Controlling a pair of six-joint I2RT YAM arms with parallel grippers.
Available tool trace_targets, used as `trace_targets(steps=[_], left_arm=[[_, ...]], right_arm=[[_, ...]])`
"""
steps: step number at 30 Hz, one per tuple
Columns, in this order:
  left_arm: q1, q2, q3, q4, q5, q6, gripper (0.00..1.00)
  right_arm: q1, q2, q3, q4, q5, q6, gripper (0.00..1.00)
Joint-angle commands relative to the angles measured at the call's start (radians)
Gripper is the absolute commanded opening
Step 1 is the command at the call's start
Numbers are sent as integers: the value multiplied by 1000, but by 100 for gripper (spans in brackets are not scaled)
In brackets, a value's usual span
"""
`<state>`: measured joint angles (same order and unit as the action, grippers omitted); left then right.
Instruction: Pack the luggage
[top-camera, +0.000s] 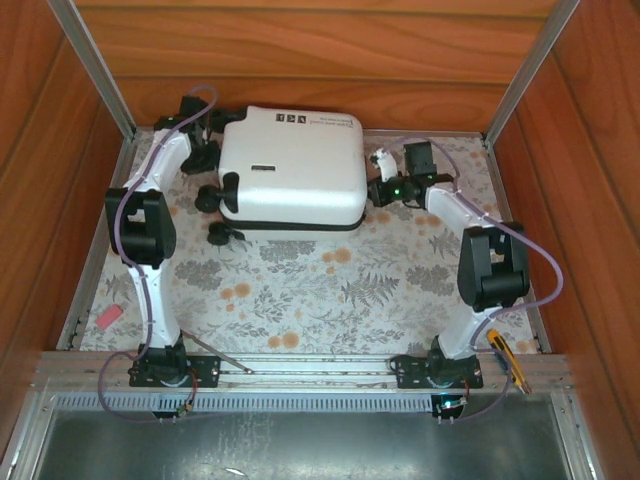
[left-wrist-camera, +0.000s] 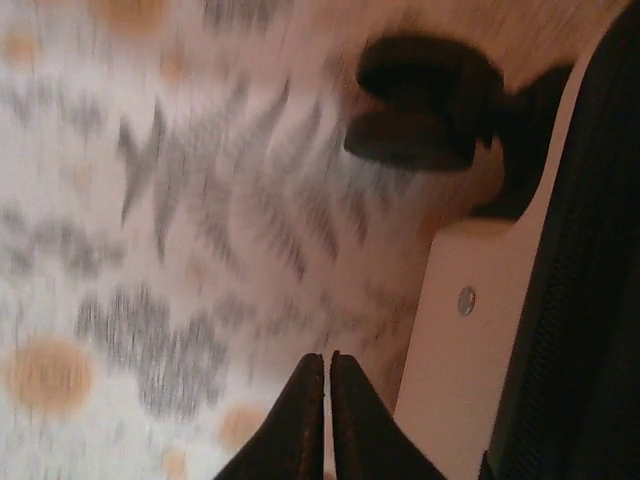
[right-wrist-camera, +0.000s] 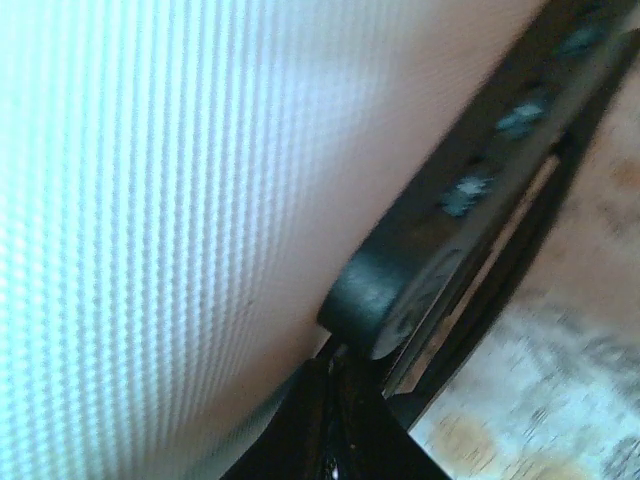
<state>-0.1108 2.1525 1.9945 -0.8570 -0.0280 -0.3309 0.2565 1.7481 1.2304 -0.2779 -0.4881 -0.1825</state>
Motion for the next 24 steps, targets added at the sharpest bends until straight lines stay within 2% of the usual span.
trace_targets(steps=[1,5,7,9,11,14,16,18,19,21,24], left_arm=[[-67,-38,147,75,144,79,29],[-63,-163,123,75,-46,156,49],[-63,-264,47,76,-181,167,58],[-63,-387,-73,89,-284,167,62],[-63,-517,-208,119,-296,162,63],[-68,-738,-459,212,-205,126,64],[-82,-890,-624,278,-142,79,64],[-133,-1039,-780,323,-142,42,64],[-171,-1098,-832,335,-159,37,64],[-273,-1211,-945,353,-223,8,64],[-393,-1309,-1055,357,-273,-67,64]], right_arm=[[224,-58,-49,37,-301,7,10],[305,-110,-80,54,-267,23,10],[354,-117,-70,56,-240,31,11],[389,-118,-43,39,-197,44,14],[394,-132,-30,29,-117,93,14],[383,-195,-53,37,33,168,19],[368,-254,-96,57,121,244,30],[329,-308,-138,61,200,337,46],[304,-326,-163,74,211,386,51],[212,-339,-233,150,137,527,56],[79,-258,-298,314,-76,739,57]])
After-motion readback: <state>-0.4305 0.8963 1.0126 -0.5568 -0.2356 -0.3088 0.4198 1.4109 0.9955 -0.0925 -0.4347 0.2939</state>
